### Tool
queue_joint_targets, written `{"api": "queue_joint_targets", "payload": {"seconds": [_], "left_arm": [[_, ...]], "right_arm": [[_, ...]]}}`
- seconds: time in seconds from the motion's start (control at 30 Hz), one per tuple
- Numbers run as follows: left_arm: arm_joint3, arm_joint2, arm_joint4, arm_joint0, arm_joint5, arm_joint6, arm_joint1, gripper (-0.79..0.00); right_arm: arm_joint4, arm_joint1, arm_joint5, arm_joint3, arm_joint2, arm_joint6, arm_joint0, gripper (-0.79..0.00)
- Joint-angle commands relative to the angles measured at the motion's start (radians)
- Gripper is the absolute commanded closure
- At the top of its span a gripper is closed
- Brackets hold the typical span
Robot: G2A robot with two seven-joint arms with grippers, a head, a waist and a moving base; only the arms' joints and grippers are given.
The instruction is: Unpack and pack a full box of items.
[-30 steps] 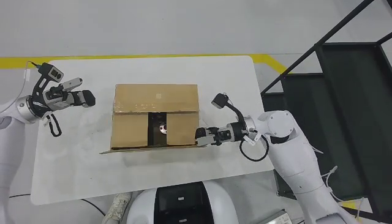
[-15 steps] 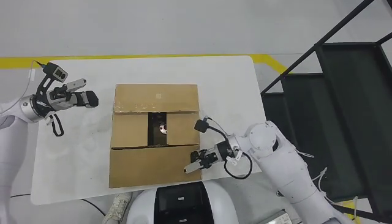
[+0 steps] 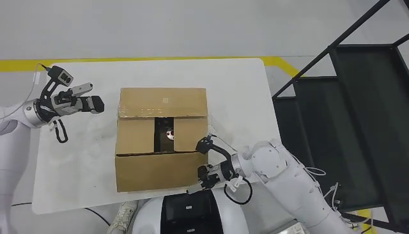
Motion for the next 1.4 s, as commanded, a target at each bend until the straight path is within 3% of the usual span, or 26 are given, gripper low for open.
{"api": "queue_joint_targets", "payload": {"seconds": [0.0,0.33,0.57,0.8,1.1,1.2,1.37], "left_arm": [[-0.001,0.002,-0.001,0.000,0.000,-0.001,0.000,-0.785],[0.003,0.008,-0.020,0.001,0.014,-0.034,-0.001,-0.785],[0.044,0.017,-0.070,-0.009,0.041,-0.076,-0.002,-0.785],[-0.020,0.078,-0.117,0.020,0.074,-0.076,0.018,-0.785],[-0.107,0.145,-0.205,0.079,0.111,-0.076,0.088,-0.785],[-0.087,0.169,-0.205,0.074,0.101,-0.076,0.102,-0.785],[-0.050,0.243,-0.201,0.030,0.093,-0.076,0.102,-0.785]], "right_arm": [[-0.005,0.001,0.000,0.002,-0.014,-0.004,0.001,-0.785],[-0.062,-0.005,-0.023,0.087,-0.096,-0.083,0.048,-0.785],[-0.055,0.002,-0.076,0.103,-0.096,-0.133,0.050,-0.785],[0.228,0.027,-0.138,0.045,-0.028,0.028,0.033,-0.785],[0.617,0.056,-0.141,-0.016,0.105,0.145,0.018,-0.785],[0.672,0.062,-0.137,-0.020,0.128,0.162,0.017,-0.785],[0.719,0.067,-0.143,-0.038,0.141,0.170,0.018,-0.785]]}}
